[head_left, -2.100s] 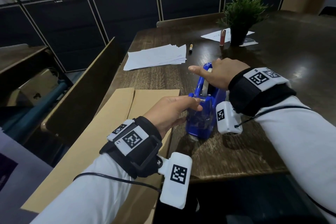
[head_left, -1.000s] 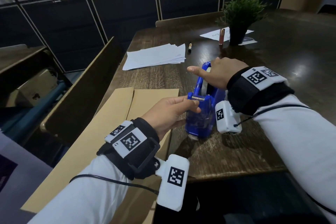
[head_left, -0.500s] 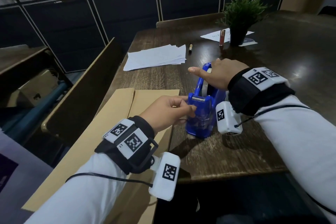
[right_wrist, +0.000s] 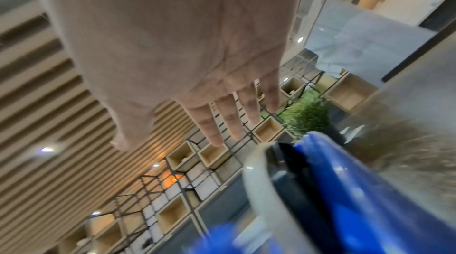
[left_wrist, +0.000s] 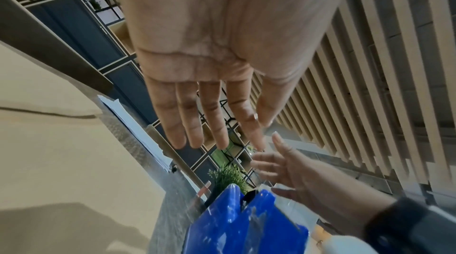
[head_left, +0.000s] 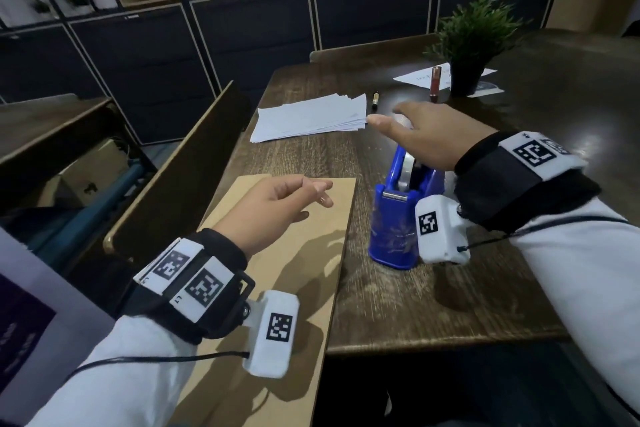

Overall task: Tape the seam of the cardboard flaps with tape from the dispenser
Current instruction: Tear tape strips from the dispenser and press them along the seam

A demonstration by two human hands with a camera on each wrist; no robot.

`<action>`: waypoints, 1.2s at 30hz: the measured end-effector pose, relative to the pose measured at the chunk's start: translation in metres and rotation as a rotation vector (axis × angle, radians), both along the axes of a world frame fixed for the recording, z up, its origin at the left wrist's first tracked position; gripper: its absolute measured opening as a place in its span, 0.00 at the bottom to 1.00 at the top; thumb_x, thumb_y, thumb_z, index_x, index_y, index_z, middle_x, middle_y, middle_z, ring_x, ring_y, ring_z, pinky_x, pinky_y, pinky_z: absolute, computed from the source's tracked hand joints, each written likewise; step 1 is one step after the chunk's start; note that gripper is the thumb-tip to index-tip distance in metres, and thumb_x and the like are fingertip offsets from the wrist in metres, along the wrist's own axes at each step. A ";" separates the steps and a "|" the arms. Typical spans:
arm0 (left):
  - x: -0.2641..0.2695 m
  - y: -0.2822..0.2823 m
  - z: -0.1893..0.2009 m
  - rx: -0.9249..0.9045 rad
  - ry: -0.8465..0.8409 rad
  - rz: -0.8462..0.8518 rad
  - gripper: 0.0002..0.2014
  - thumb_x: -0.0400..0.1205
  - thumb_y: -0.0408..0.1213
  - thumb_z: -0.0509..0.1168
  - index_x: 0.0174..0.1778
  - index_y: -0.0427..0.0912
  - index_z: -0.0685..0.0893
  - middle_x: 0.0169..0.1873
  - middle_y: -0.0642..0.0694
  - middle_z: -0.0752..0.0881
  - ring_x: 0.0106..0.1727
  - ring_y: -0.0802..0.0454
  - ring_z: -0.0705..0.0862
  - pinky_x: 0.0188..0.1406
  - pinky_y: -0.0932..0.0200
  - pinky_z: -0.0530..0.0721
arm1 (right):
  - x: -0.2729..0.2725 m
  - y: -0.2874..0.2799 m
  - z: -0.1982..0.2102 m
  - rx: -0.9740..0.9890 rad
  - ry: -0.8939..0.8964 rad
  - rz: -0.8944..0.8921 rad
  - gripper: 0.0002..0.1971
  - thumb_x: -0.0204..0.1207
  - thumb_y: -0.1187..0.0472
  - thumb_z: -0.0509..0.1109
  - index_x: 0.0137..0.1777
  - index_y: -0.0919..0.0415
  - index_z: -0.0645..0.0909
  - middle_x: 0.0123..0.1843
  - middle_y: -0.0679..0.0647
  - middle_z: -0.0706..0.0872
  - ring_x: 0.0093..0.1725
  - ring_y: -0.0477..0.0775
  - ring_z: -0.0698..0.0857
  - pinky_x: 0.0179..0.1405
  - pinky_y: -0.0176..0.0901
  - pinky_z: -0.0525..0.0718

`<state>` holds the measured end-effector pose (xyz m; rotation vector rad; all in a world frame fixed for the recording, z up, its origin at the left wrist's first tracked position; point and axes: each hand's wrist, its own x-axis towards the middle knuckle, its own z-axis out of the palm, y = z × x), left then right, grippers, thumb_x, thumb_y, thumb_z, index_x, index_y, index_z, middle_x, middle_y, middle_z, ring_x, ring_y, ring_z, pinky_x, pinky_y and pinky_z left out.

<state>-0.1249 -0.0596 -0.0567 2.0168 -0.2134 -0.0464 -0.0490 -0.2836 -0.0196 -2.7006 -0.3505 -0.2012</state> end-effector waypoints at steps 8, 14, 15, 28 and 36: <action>-0.010 0.031 0.004 -0.063 -0.068 0.090 0.16 0.87 0.36 0.54 0.44 0.39 0.88 0.60 0.58 0.85 0.64 0.62 0.80 0.67 0.56 0.77 | -0.040 0.061 -0.002 0.265 -0.044 0.293 0.10 0.81 0.55 0.64 0.51 0.57 0.86 0.47 0.46 0.86 0.47 0.46 0.82 0.42 0.37 0.76; -0.016 0.051 0.004 -0.011 -0.086 0.123 0.19 0.83 0.29 0.55 0.39 0.50 0.89 0.62 0.59 0.84 0.65 0.63 0.79 0.69 0.54 0.75 | -0.042 0.091 -0.017 0.469 0.194 0.382 0.12 0.81 0.55 0.63 0.50 0.58 0.87 0.49 0.52 0.90 0.53 0.60 0.86 0.55 0.58 0.84; -0.017 0.053 0.004 0.004 -0.092 0.126 0.18 0.81 0.31 0.56 0.37 0.53 0.89 0.62 0.59 0.84 0.65 0.63 0.79 0.69 0.53 0.75 | -0.043 0.095 -0.018 0.496 0.218 0.393 0.12 0.80 0.55 0.63 0.50 0.58 0.88 0.50 0.54 0.90 0.54 0.62 0.86 0.57 0.60 0.84; -0.024 0.068 -0.001 0.093 -0.113 0.146 0.17 0.83 0.27 0.56 0.40 0.48 0.87 0.56 0.63 0.83 0.43 0.75 0.80 0.48 0.70 0.72 | -0.052 0.125 -0.021 0.560 0.008 0.416 0.06 0.78 0.56 0.70 0.43 0.55 0.86 0.29 0.35 0.83 0.32 0.29 0.79 0.36 0.32 0.74; -0.026 0.076 -0.005 0.056 -0.090 0.169 0.18 0.82 0.24 0.56 0.45 0.49 0.88 0.65 0.55 0.82 0.66 0.67 0.77 0.65 0.63 0.73 | -0.052 0.132 -0.025 0.581 -0.015 0.348 0.03 0.79 0.57 0.67 0.47 0.53 0.82 0.43 0.43 0.84 0.45 0.43 0.83 0.47 0.37 0.82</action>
